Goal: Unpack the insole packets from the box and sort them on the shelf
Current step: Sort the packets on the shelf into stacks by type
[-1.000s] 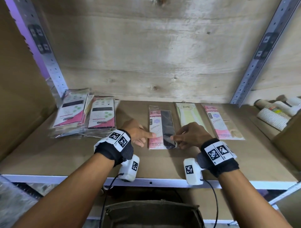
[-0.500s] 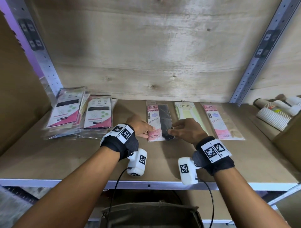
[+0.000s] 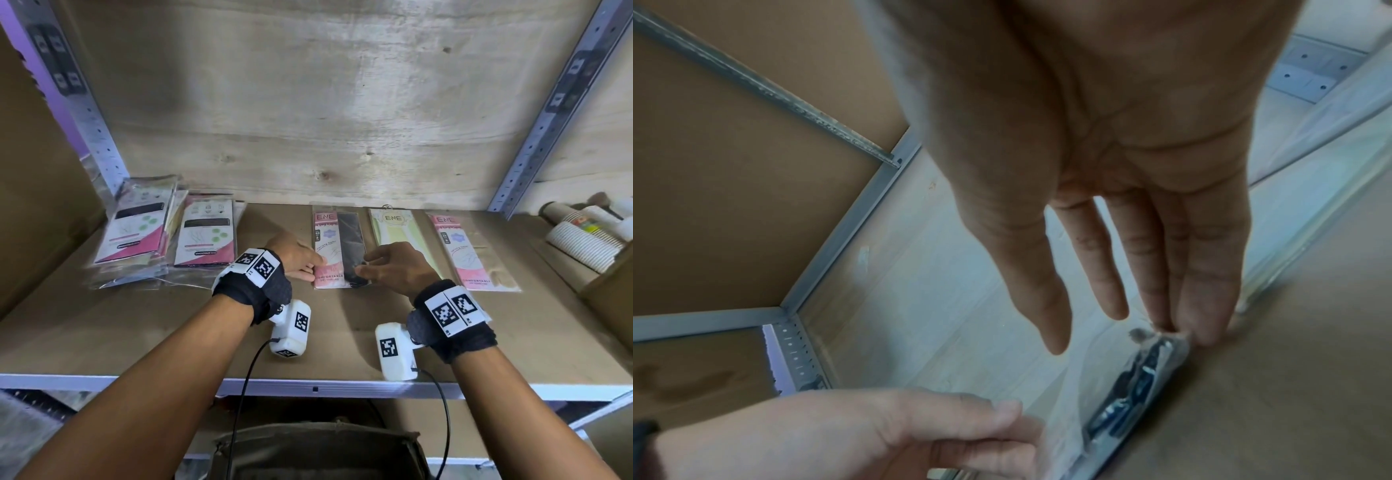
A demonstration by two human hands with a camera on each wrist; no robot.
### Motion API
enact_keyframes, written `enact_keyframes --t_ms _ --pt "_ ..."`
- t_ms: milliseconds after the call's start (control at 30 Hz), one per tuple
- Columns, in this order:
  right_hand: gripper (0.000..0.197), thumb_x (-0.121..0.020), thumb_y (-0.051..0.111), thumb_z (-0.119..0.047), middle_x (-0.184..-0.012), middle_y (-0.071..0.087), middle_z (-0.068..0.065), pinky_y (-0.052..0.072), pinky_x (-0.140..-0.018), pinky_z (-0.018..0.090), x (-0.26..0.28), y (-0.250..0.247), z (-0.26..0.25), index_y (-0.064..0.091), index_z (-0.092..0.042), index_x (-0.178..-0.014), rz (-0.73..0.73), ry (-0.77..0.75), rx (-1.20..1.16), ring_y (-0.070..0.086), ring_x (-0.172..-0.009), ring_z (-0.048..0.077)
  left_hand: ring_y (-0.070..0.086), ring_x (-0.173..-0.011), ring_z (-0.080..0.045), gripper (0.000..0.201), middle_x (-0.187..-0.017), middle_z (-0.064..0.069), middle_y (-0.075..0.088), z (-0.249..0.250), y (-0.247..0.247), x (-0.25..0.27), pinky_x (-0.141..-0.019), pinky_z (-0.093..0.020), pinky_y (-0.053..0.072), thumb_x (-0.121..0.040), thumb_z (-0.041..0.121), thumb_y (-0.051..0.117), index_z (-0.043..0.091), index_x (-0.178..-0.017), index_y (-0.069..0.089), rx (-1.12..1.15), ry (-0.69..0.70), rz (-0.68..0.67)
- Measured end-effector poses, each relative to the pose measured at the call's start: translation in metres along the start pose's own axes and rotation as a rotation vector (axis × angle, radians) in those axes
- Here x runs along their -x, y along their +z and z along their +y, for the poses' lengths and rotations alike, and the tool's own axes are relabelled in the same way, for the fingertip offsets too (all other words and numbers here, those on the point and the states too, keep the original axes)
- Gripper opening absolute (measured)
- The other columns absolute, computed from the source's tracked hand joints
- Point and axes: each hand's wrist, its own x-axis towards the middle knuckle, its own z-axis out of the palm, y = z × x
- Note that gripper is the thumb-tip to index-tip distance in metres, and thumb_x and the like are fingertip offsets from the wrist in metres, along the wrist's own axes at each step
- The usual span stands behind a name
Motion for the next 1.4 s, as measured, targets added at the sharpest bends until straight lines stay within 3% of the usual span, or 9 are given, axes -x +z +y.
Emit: enact_keyframes --t_ms 233,333,467,633,767,833,967,1100,1400 --pt "0.022 -0.080 0.079 -0.025 -0.090 0.071 -0.007 0.045 -0.062 0.011 0.015 -0.005 -0.014 0.071 -0.021 -0.100 0.062 -0.131 -0.041 0.067 -0.082 0.007 0.063 -0.098 -0.026 0.025 -0.108 -0.018 0.061 0.000 -0.025 0.014 -0.083 -0.031 0.055 -0.089 0.009 0.070 0.002 -0.110 0.058 0.004 0.047 0.162" --pt "0.010 -0.085 0.074 -0.014 -0.086 0.073 0.000 0.052 -0.068 0.022 0.025 0.004 -0.036 0.071 -0.014 -0.095 0.014 -0.197 -0.184 0.068 -0.075 0.012 0.070 -0.088 -0.022 0.018 -0.096 -0.012 0.070 -0.005 -0.057 0.025 -0.074 -0.029 0.060 -0.087 0.015 0.072 0.006 -0.101 0.067 -0.023 0.180 0.297" --pt "0.015 -0.091 0.066 -0.007 -0.073 0.068 0.009 0.050 -0.051 0.018 0.028 0.035 -0.071 0.066 0.003 -0.101 -0.108 -0.192 -0.298 0.062 -0.053 0.011 0.067 -0.068 -0.019 0.008 -0.079 -0.008 0.071 -0.014 -0.101 0.042 -0.060 -0.024 0.058 -0.087 0.013 0.071 0.014 -0.079 0.069 0.011 0.259 0.476" --pt "0.003 -0.094 0.061 -0.006 -0.072 0.063 0.011 0.053 -0.059 0.029 0.009 0.087 -0.115 0.060 -0.005 -0.096 -0.236 -0.092 -0.325 0.059 -0.055 0.019 0.066 -0.059 -0.014 0.010 -0.075 -0.006 0.073 -0.029 -0.152 0.054 -0.048 -0.016 0.055 -0.087 0.014 0.070 0.014 -0.076 0.070 0.060 0.273 0.612" --pt "0.025 -0.097 0.057 -0.011 -0.062 0.051 0.008 0.041 -0.049 0.026 -0.012 0.128 -0.146 0.052 -0.008 -0.073 -0.358 0.010 -0.303 0.046 -0.043 0.017 0.070 -0.068 -0.024 0.014 -0.080 -0.012 0.075 -0.041 -0.177 0.061 -0.070 -0.037 0.062 -0.086 0.014 0.070 0.016 -0.072 0.069 0.026 0.264 0.633" --pt "0.031 -0.094 0.065 -0.028 -0.065 0.057 0.008 0.043 -0.053 0.029 -0.023 0.144 -0.159 0.059 -0.005 -0.073 -0.336 -0.020 -0.169 0.052 -0.049 0.021 0.070 -0.069 -0.026 0.020 -0.077 -0.014 0.074 -0.044 -0.183 0.063 -0.070 -0.040 0.062 -0.088 0.013 0.069 0.016 -0.068 0.067 0.018 0.257 0.627" --pt "0.060 -0.084 0.069 -0.052 -0.099 0.063 0.014 0.042 -0.072 0.031 -0.040 0.167 -0.173 0.062 0.000 -0.113 -0.286 -0.049 0.113 0.061 -0.087 0.029 0.060 -0.049 -0.016 0.025 -0.069 -0.015 0.067 -0.049 -0.193 0.063 -0.051 -0.025 0.056 -0.088 0.008 0.065 0.013 -0.063 0.065 0.025 0.262 0.595" --pt "0.079 -0.074 0.078 -0.054 -0.123 0.063 0.015 0.049 -0.080 0.035 -0.045 0.177 -0.172 0.055 0.000 -0.128 -0.275 -0.006 0.189 0.063 -0.108 0.032 0.070 -0.062 -0.022 0.017 -0.068 -0.008 0.074 -0.050 -0.202 0.058 -0.069 -0.035 0.062 -0.084 0.012 0.069 0.011 -0.067 0.071 0.031 0.227 0.590" --pt "0.014 -0.089 0.069 -0.006 -0.080 0.060 0.013 0.050 -0.055 0.029 -0.017 0.143 -0.156 0.057 -0.006 -0.081 -0.283 0.037 -0.321 0.057 -0.064 0.023 0.068 -0.066 -0.026 0.015 -0.079 -0.021 0.073 -0.050 -0.199 0.052 -0.083 -0.051 0.059 -0.083 0.005 0.065 0.010 -0.071 0.070 -0.028 0.238 0.498"
